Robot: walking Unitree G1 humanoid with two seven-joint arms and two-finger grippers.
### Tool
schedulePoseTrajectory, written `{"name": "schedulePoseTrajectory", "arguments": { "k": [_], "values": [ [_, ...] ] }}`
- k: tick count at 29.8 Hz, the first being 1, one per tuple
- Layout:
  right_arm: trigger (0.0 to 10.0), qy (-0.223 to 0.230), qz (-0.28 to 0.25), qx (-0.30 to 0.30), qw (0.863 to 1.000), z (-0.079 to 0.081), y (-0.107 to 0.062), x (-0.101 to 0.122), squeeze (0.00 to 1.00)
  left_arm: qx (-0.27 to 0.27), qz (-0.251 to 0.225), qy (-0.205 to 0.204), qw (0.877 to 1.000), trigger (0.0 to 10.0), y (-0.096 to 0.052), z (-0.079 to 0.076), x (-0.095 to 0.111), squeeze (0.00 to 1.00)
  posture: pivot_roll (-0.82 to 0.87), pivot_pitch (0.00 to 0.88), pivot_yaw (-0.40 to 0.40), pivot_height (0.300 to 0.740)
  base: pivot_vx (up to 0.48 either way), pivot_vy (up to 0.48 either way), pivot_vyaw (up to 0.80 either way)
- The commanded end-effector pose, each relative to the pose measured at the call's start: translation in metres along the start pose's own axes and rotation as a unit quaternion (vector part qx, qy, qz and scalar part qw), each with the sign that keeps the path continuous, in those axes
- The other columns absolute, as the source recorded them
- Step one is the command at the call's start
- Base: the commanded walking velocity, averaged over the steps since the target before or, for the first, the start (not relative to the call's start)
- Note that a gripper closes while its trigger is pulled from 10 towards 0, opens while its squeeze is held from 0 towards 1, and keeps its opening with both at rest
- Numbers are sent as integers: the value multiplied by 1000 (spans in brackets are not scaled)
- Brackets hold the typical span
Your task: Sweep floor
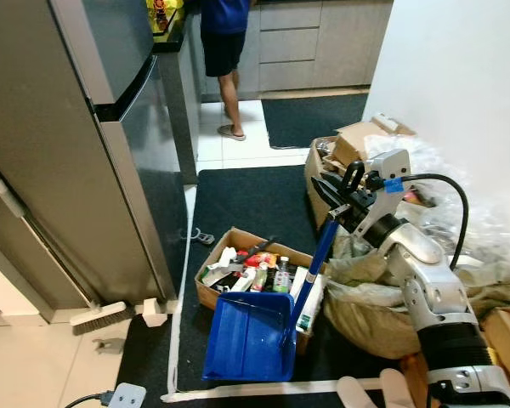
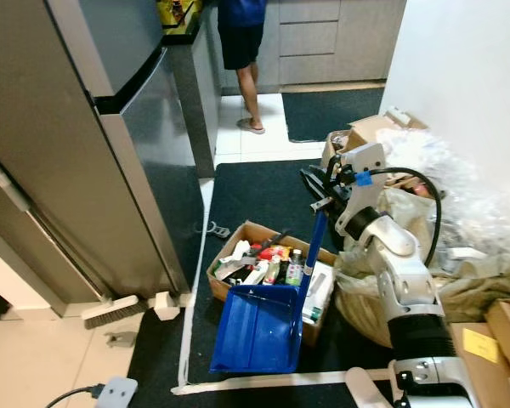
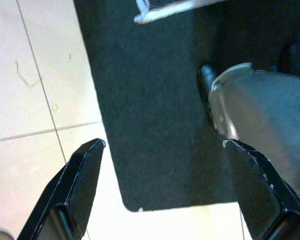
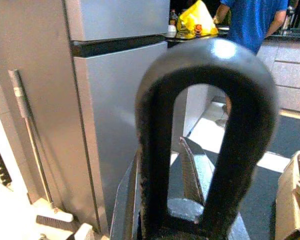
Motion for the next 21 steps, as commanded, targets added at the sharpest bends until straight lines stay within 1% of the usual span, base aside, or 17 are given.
{"name": "schedulePoseTrajectory", "arguments": {
  "k": [1,8,11,12,16,17,18,19,21],
  "values": [
    [10000,4,-10,3,1000,3,1,6,0,2,10,4,1000,10000,-1,2,-6,0,11,5,9,740,-322,0,0],
    [10000,11,3,5,1000,5,0,1,0,0,9,4,1000,10000,-1,1,-6,0,9,5,8,740,-321,0,0],
    [10000,15,18,5,1000,7,0,-6,0,-1,8,4,1000,10000,-1,0,-5,0,8,3,7,740,-320,0,0],
    [10000,19,29,6,999,10,-1,-11,0,-1,8,4,1000,10000,-1,0,-4,0,8,3,7,740,-319,0,0],
    [10000,21,36,7,999,11,-1,-14,0,-2,7,4,1000,10000,0,0,-4,0,8,3,6,740,-319,0,0],
    [10000,22,47,4,999,14,-1,-20,0,-2,6,4,1000,10000,0,0,-3,0,8,3,6,740,-281,0,-475],
    [10000,22,47,4,999,14,-1,-20,0,-2,6,4,1000,10000,0,0,-3,0,8,3,6,740,-281,0,-475],
    [10000,28,66,-6,997,17,-2,-31,0,-2,5,3,1000,10000,0,0,-3,0,6,2,6,740,0,0,-800],
    [10000,28,66,-6,997,17,-2,-31,0,-2,5,3,1000,10000,0,0,-3,0,6,2,6,740,0,0,-800]
  ]
}}
Point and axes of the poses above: a point about 5 cm out from each wrist's last joint towards the gripper, its own y axis pointing out of the wrist towards the gripper, its own x axis along the axis of the wrist's last joint, z = x × y, the point moved 6 cm from there along y, pointing out of the wrist towards the gripper, and after that the axes turned 14 degrees about -y, right-handed, at the moved point
